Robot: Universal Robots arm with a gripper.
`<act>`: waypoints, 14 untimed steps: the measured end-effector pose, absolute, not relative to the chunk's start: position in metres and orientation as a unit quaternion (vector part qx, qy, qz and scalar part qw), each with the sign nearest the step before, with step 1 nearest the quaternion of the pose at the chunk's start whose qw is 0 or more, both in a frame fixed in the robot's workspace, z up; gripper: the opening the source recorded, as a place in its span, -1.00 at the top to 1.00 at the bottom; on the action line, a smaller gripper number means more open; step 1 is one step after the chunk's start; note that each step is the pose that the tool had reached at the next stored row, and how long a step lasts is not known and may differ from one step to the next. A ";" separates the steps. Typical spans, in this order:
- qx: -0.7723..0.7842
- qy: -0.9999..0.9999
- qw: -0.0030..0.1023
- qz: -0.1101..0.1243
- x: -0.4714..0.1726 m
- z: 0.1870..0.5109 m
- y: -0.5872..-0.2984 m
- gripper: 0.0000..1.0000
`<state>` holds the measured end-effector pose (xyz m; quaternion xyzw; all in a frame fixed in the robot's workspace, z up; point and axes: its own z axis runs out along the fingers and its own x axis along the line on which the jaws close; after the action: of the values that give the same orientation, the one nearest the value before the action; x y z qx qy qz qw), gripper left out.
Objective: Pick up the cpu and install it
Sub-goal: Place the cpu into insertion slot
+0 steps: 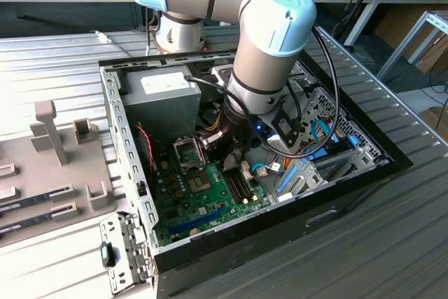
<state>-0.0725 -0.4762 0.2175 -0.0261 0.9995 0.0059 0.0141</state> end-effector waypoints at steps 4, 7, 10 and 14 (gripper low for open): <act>-0.026 1.000 0.014 0.006 -0.073 0.215 -0.476 0.05; -0.026 1.000 0.014 0.006 -0.073 0.212 -0.476 0.05; -0.026 1.000 0.014 0.006 -0.073 0.211 -0.476 0.05; -0.026 1.000 0.014 0.006 -0.073 0.209 -0.476 0.05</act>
<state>-0.0725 -0.4762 0.2093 -0.0261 0.9995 0.0058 0.0141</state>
